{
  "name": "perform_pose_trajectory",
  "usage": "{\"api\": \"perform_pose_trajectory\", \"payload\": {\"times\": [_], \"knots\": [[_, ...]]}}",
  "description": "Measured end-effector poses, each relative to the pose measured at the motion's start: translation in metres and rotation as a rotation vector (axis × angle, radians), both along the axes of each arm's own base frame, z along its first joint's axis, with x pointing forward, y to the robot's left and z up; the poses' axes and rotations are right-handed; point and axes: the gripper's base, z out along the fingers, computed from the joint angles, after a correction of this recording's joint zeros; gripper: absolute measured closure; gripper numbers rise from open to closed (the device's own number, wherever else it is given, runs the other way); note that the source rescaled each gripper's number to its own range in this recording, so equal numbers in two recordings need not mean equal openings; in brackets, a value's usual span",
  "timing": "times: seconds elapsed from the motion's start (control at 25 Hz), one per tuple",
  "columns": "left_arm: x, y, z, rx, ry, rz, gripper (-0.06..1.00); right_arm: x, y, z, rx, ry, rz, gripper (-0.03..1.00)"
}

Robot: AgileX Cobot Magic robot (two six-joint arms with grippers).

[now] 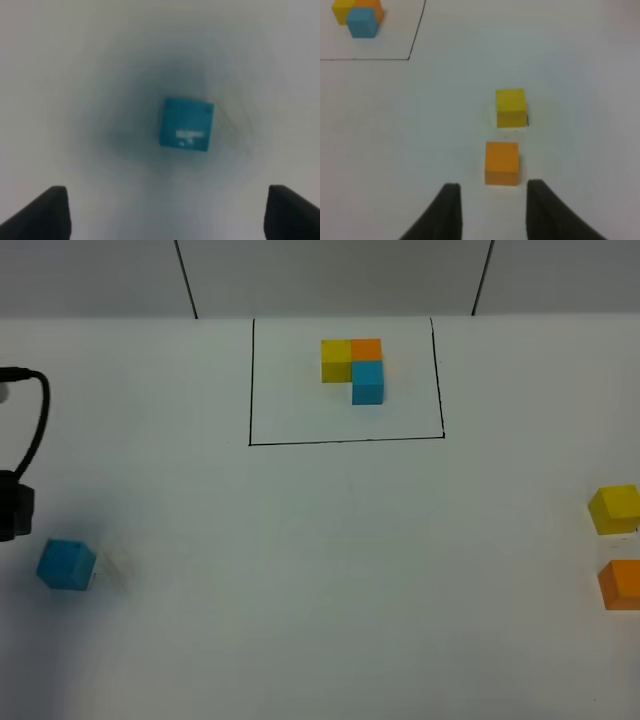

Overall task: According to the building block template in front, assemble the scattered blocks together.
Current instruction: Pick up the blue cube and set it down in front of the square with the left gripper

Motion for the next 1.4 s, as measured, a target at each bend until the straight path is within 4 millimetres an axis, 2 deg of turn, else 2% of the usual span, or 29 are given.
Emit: {"api": "perform_pose_trajectory", "payload": {"times": [0.2, 0.4, 1.16, 1.24, 1.28, 1.32, 1.4], "knots": [[0.023, -0.004, -0.032, -0.04, 0.085, 0.015, 0.29, 0.0, 0.0, 0.0, 0.0, -0.001, 0.0, 0.9], [0.038, -0.005, -0.056, -0.043, 0.127, 0.017, 0.29, 0.0, 0.0, 0.0, 0.0, -0.001, 0.0, 0.9], [0.061, -0.005, -0.123, -0.035, 0.265, 0.005, 0.3, 0.0, 0.0, 0.0, 0.0, -0.001, 0.0, 0.9], [0.062, -0.005, -0.127, -0.035, 0.271, 0.005, 0.34, 0.0, 0.0, 0.0, 0.0, -0.001, 0.0, 0.9], [0.062, -0.005, -0.129, -0.033, 0.272, 0.004, 0.4, 0.0, 0.0, 0.0, 0.0, -0.001, 0.0, 0.9], [0.063, -0.005, -0.131, -0.031, 0.272, 0.002, 0.49, 0.0, 0.0, 0.0, 0.0, -0.001, 0.0, 0.9], [0.065, -0.005, -0.135, -0.023, 0.265, -0.007, 0.74, 0.0, 0.0, 0.0, 0.0, -0.001, 0.0, 0.9]]}}
